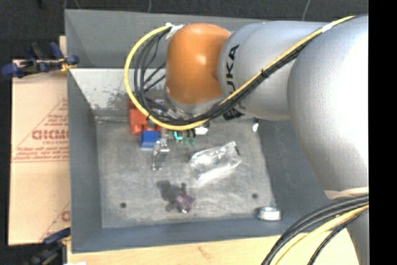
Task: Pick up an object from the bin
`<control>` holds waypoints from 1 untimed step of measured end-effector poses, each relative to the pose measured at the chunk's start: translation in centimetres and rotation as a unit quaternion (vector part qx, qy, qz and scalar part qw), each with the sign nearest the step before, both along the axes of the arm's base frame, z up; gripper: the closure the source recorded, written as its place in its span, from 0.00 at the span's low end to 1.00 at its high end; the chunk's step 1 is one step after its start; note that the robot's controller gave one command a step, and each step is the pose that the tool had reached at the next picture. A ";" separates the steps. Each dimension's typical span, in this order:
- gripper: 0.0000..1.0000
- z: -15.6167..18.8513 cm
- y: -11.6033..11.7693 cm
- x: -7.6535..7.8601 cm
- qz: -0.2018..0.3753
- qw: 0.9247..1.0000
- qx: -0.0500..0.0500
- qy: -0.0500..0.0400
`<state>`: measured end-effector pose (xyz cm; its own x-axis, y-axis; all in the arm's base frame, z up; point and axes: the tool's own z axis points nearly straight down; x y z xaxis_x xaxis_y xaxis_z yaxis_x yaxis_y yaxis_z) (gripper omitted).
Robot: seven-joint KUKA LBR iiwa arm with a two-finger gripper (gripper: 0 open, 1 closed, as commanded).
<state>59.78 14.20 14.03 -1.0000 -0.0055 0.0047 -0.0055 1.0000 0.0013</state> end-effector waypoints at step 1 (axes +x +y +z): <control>0.00 -4.1 -2.1 3.2 -0.038 0.999 0.004 -0.014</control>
Offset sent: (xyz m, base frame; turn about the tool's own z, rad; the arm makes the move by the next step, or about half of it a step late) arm 0.0330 -0.0312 -0.0703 0.0958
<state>62.96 12.12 9.94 -0.9973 0.0702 -0.0222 0.0700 0.9975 0.0102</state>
